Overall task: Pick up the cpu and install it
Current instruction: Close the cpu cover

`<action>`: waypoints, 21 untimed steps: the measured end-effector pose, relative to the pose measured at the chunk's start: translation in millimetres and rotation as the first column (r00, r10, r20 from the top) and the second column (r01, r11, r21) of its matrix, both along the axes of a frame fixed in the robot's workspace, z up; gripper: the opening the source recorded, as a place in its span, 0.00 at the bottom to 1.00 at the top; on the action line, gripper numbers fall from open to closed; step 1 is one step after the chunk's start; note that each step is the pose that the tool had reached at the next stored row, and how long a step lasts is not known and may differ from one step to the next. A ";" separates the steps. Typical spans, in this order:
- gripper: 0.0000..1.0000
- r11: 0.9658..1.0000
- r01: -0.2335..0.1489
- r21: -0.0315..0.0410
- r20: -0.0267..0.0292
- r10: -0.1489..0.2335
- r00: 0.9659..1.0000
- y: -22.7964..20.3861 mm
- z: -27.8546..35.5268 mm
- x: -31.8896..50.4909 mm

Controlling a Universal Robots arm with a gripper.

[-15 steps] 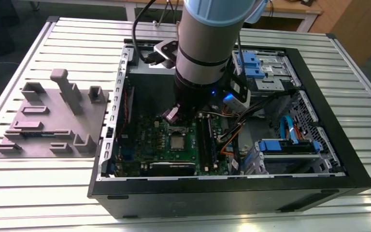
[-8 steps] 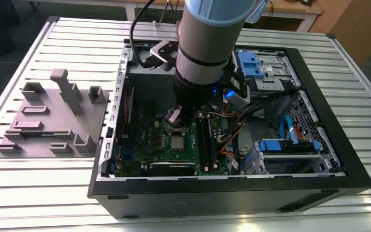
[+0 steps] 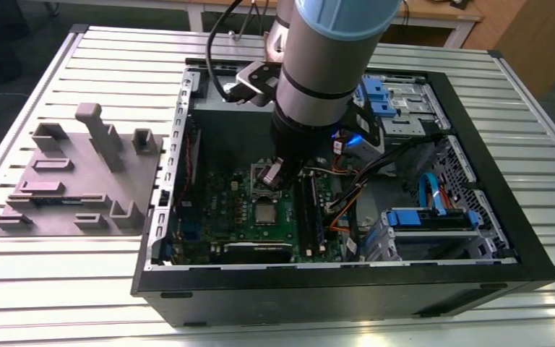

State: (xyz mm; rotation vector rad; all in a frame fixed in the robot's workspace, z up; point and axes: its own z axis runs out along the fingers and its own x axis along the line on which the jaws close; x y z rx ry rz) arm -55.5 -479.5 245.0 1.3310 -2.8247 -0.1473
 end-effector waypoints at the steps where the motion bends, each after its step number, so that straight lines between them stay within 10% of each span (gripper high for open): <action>1: 0.10 1.000 0.000 0.000 0.000 0.000 1.000 0.4 0.0 0.5; 4: 0.10 1.000 0.000 0.012 0.000 0.000 1.000 0.5 -0.1 0.9; 7: 0.10 0.998 -0.001 0.067 0.000 0.002 1.000 0.5 -0.1 0.9; 8: 0.10 0.997 -0.002 0.075 0.000 0.002 1.000 0.4 -0.2 0.9; 10: 0.10 0.997 -0.001 0.076 0.000 0.001 1.000 0.5 -0.2 0.9; 12: 0.10 0.996 -0.001 0.091 0.000 0.002 1.000 0.4 -0.1 0.9; 21: 0.10 0.996 -0.001 0.092 0.000 0.001 1.000 0.4 -0.2 0.9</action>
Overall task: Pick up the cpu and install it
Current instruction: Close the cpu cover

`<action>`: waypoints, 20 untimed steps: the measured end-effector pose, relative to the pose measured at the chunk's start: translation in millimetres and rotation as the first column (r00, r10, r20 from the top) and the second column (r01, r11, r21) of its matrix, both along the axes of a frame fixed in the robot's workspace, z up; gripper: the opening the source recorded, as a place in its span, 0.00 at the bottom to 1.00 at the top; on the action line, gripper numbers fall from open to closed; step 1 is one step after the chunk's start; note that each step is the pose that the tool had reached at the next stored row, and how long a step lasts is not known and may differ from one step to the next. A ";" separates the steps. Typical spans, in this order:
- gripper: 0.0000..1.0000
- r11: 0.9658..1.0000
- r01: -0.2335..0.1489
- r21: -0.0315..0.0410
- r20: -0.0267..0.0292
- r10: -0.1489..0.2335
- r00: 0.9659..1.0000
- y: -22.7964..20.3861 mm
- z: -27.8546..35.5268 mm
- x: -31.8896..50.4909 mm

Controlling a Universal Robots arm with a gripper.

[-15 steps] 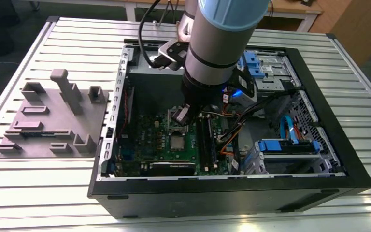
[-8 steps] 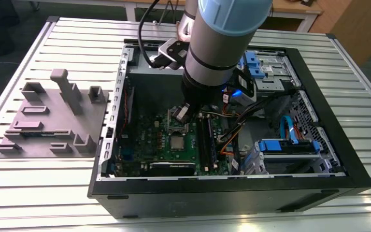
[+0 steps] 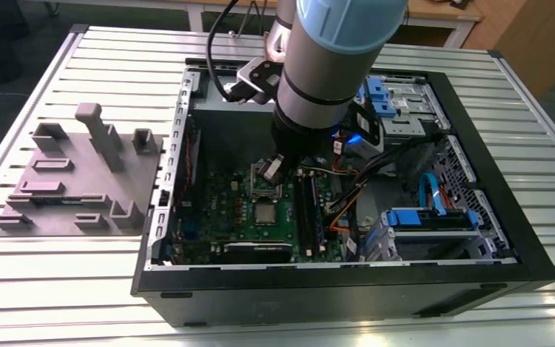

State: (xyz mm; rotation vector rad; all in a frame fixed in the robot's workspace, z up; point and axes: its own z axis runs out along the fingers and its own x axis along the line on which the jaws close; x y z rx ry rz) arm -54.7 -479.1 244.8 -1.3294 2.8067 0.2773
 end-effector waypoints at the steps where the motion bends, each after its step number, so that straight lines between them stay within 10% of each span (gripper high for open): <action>1: 0.10 1.000 0.000 0.000 0.000 0.000 1.000 0.0 0.0 0.0; 3: 0.10 1.000 -0.001 0.005 0.000 0.001 1.000 -0.2 0.0 0.0; 6: 0.10 0.999 -0.015 0.040 0.000 0.015 1.000 0.0 -0.6 0.2; 15: 0.10 0.999 -0.022 0.041 0.000 0.022 1.000 7.1 -6.3 13.2; 17: 0.10 0.994 -0.097 0.041 0.000 0.097 0.995 7.2 -10.3 13.3; 20: 0.10 0.993 -0.110 0.041 0.000 0.110 0.994 8.6 -11.5 15.4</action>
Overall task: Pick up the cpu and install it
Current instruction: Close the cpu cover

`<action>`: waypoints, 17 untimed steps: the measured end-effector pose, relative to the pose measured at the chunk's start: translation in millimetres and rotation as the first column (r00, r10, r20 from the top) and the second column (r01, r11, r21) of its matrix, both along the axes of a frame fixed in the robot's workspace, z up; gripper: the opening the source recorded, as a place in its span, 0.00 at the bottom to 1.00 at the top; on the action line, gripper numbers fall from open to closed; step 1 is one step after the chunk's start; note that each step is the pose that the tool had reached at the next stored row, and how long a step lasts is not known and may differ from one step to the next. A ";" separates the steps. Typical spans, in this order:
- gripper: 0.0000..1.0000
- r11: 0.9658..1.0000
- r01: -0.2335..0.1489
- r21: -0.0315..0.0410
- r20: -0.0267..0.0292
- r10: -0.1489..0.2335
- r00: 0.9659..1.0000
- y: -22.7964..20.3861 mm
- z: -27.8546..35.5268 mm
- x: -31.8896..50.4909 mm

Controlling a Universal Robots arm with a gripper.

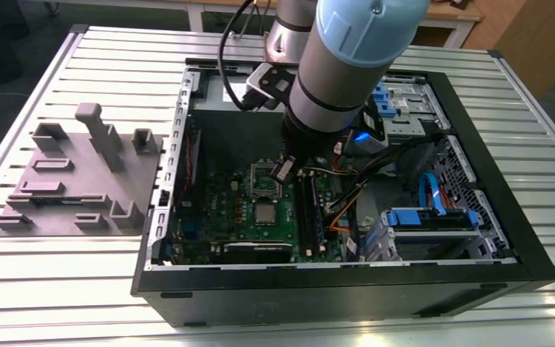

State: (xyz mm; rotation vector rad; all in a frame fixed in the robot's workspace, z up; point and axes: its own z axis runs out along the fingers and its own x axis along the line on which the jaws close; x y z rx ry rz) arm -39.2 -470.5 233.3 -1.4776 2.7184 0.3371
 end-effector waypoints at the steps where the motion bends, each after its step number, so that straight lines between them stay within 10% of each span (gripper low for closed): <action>1: 0.10 1.000 0.000 0.000 0.000 0.000 1.000 1.0 -0.4 1.1; 17: 0.10 1.000 -0.001 0.003 0.000 0.001 1.000 6.6 -2.4 2.9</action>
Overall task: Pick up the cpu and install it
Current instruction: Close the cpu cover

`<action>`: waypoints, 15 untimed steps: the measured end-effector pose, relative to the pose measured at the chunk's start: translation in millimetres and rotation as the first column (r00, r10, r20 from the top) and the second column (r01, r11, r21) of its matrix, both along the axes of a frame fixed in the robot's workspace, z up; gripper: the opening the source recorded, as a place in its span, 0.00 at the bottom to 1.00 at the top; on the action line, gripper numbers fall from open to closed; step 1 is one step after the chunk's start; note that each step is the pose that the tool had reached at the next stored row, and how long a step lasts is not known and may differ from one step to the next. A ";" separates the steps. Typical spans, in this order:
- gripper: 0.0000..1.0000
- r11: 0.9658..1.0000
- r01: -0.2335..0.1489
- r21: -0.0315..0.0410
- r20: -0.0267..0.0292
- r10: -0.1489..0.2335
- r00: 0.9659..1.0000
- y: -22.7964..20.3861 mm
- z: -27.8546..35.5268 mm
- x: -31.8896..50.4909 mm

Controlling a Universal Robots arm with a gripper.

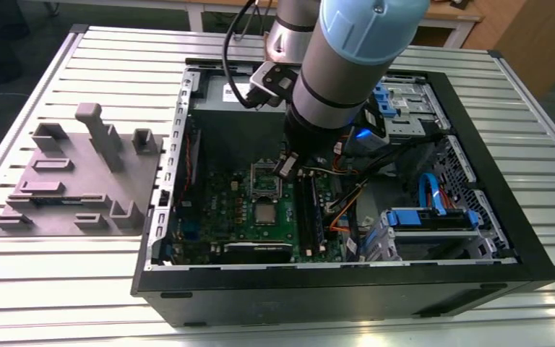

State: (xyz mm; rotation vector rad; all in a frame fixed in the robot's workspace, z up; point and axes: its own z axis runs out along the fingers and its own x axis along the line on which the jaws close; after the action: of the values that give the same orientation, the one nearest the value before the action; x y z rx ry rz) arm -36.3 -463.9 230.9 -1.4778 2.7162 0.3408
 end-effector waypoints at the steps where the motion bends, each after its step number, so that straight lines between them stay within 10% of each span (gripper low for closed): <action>1: 0.10 1.000 0.000 0.003 0.000 0.000 1.000 0.0 -0.4 0.3; 8: 0.10 0.999 -0.001 0.040 0.000 0.001 1.000 0.7 -5.6 3.8; 12: 0.10 0.997 -0.002 0.079 0.000 0.002 1.000 0.8 -7.9 3.8; 15: 0.10 0.996 -0.002 0.092 0.000 0.002 1.000 1.0 -11.6 3.8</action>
State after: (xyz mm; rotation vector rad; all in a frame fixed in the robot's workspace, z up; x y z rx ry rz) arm -32.5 -462.9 219.2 -1.4576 2.6597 0.4587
